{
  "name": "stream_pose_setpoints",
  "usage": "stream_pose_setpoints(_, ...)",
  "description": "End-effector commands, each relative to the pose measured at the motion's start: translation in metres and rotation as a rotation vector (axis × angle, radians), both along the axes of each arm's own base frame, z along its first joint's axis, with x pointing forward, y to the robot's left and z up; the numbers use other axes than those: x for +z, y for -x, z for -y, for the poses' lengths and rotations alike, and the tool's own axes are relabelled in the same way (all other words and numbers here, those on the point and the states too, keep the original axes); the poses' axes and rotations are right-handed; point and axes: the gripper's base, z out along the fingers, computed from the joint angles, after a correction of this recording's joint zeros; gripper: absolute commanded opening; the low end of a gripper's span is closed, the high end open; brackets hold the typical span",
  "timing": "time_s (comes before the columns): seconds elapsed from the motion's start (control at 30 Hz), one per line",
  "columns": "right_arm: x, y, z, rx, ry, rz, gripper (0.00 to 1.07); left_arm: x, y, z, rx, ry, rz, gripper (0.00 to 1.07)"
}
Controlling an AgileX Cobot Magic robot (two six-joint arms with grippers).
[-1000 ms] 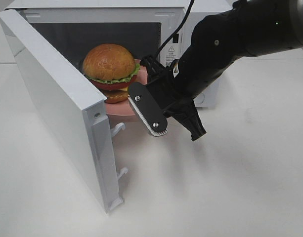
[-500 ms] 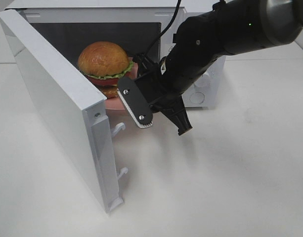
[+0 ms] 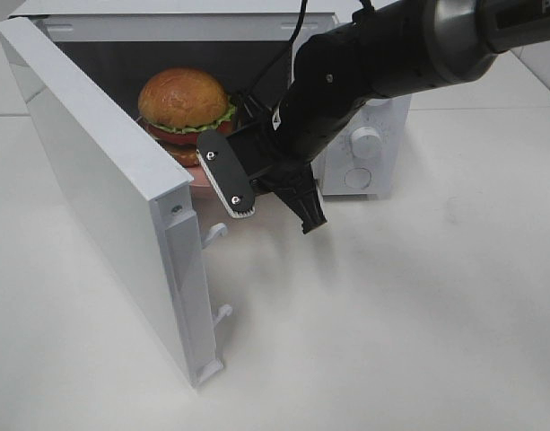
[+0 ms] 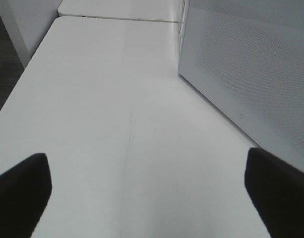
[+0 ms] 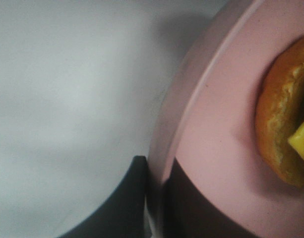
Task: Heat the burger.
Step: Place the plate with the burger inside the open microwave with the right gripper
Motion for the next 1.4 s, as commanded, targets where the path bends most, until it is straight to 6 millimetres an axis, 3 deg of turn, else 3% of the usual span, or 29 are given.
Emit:
stream_pose_setpoints(0.03,0.014,-0.014,-0.006,-0.031,-0.045,0.061,0.00,-0.001,0.001,0.000,-0.001,0.001,0.000,0.98)
stream_pose_setpoints(0.5,0.013,-0.047,-0.025,-0.121,-0.069,0.076,0.00,-0.001,0.001,0.000,-0.001,0.001,0.000,0.98)
stream_pose_setpoints(1.4,-0.003,-0.081,-0.047,-0.173,-0.092,0.096,0.01,-0.001,0.001,0.000,-0.001,0.001,0.000,0.98)
